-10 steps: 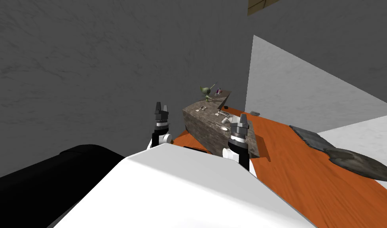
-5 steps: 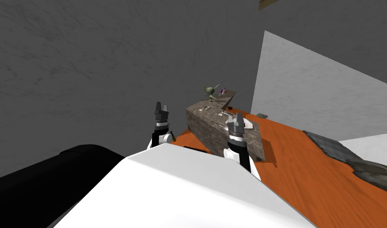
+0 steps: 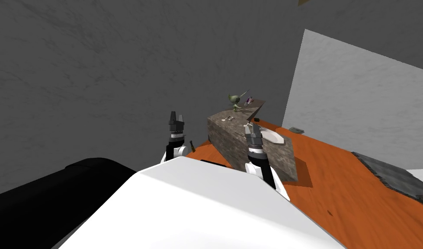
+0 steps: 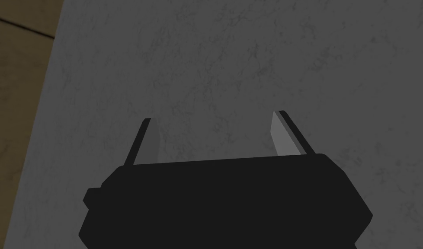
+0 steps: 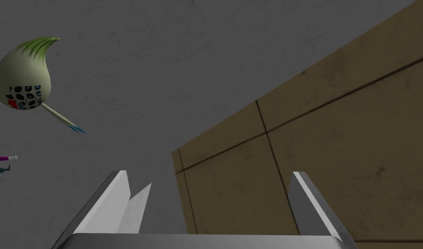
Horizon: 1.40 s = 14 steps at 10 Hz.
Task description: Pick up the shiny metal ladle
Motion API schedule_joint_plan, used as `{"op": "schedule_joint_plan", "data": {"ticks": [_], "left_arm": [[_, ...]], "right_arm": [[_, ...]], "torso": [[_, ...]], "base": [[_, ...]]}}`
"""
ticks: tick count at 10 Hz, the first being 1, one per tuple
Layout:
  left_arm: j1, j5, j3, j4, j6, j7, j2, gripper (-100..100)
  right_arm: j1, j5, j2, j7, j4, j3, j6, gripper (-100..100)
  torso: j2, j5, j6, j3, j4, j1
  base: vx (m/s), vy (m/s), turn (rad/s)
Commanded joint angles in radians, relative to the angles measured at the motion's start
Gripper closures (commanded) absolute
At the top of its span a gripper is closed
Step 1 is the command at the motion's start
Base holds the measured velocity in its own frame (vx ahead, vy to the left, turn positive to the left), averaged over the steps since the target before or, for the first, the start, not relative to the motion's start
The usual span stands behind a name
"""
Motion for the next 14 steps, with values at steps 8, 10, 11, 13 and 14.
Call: {"op": "schedule_joint_plan", "data": {"ticks": [8, 10, 11, 13, 14], "left_arm": [[0.000, 0.000, 0.000, 0.000, 0.000, 0.000, 0.000, 0], [0.000, 0.000, 0.000, 0.000, 0.000, 0.000, 0.000, 0], [0.000, 0.000, 0.000, 0.000, 0.000, 0.000, 0.000, 0], [0.000, 0.000, 0.000, 0.000, 0.000, 0.000, 0.000, 0], [0.000, 0.000, 0.000, 0.000, 0.000, 0.000, 0.000, 0]], "right_arm": [[-0.071, -0.016, -0.245, -0.028, 0.052, 0.076, -0.009, -100], [-0.089, -0.019, -0.307, -0.036, 0.067, 0.096, -0.011, -100], [-0.108, -0.021, -0.338, -0.044, 0.083, 0.116, -0.012, -100], [-0.108, -0.021, -0.377, -0.044, 0.083, 0.116, -0.012, -100], [-0.127, -0.022, -0.417, -0.052, 0.101, 0.137, -0.015, -100]], "torso": [[0.000, 0.000, 0.000, 0.000, 0.000, 0.000], [0.000, 0.000, 0.000, 0.000, 0.000, 0.000], [0.000, 0.000, 0.001, 0.000, 0.000, 0.000], [-0.001, 0.000, 0.001, 0.000, 0.000, -0.001], [-0.001, 0.000, 0.001, -0.001, 0.000, -0.001]], "base": [[-0.044, 0.026, 0.161], [-0.038, 0.028, 0.172], [-0.040, 0.027, 0.224], [-0.023, 0.016, 0.045], [-0.021, 0.026, 0.213]]}}
